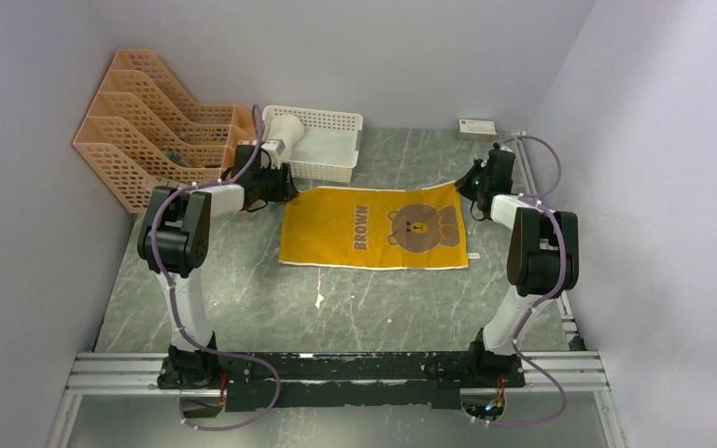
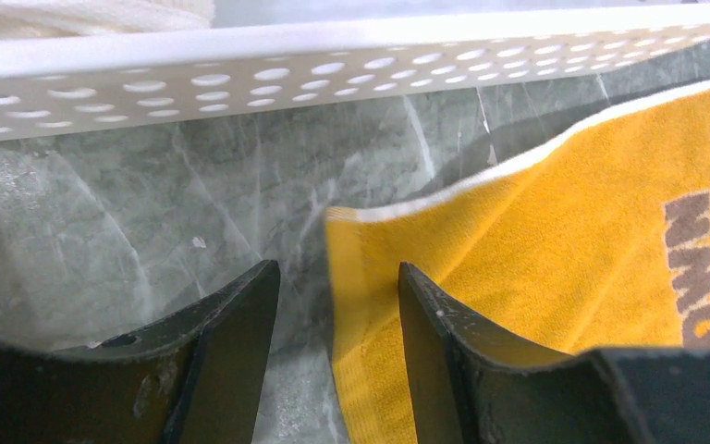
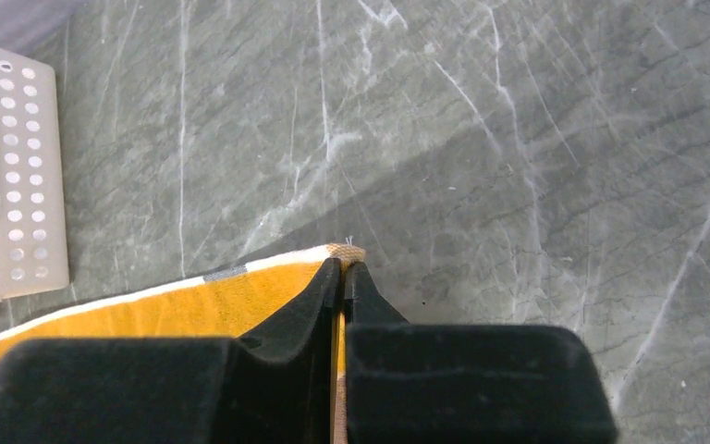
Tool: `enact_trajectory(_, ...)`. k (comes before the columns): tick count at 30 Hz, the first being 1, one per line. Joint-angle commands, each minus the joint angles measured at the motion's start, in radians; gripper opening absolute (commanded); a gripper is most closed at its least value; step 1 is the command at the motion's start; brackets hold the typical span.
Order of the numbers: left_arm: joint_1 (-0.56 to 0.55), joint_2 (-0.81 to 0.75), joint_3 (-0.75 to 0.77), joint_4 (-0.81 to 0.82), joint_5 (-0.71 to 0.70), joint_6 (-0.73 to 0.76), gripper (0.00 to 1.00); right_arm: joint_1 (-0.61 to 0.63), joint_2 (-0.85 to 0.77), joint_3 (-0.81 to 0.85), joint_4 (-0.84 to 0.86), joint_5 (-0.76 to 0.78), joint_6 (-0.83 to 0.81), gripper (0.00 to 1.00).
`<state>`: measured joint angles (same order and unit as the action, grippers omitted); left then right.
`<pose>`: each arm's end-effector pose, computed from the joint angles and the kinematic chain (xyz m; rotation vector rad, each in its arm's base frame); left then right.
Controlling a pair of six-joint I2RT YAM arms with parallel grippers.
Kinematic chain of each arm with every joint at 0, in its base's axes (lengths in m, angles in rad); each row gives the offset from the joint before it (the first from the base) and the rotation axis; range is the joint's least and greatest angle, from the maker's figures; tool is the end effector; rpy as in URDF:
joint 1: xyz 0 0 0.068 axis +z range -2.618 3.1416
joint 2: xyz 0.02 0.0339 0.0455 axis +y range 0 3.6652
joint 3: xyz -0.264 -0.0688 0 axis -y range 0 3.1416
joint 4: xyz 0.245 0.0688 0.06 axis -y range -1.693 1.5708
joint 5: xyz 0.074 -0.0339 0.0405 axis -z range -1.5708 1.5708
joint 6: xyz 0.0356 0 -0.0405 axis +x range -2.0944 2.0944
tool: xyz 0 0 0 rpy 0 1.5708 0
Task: Roll the towels
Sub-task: Fold the towel at the center of the board.
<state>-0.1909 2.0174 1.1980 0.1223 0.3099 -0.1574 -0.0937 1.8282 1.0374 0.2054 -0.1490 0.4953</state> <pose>0.4180 -0.0918 0.1443 0.2043 2.2749 -0.5348 0.3920 -0.0315 0.1765 0.5475 2.1050 0.3917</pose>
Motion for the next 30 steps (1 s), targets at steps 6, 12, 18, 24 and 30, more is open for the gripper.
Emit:
enact_trajectory(6, 0.008, -0.019, 0.006, 0.112, -0.073, -0.019, 0.42, -0.009, 0.019, 0.025, 0.003, -0.044, -0.021, 0.0)
enact_trajectory(12, 0.008, 0.013, 0.049, 0.081, -0.045, 0.002, 0.4, -0.01, 0.02, 0.034, -0.003, -0.042, -0.029, 0.0)
enact_trajectory(18, -0.008, 0.036, 0.06, 0.081, -0.048, 0.017, 0.46, -0.009, 0.021, 0.036, -0.007, -0.044, -0.033, 0.0)
enact_trajectory(24, -0.054, 0.069, 0.083, 0.042, -0.148, 0.064, 0.42, -0.01, 0.017, 0.034, -0.01, -0.039, -0.038, 0.0)
enact_trajectory(30, -0.065, 0.089, 0.081, 0.04, -0.2, 0.042, 0.36, -0.011, 0.01, 0.035, -0.017, -0.032, -0.042, 0.0)
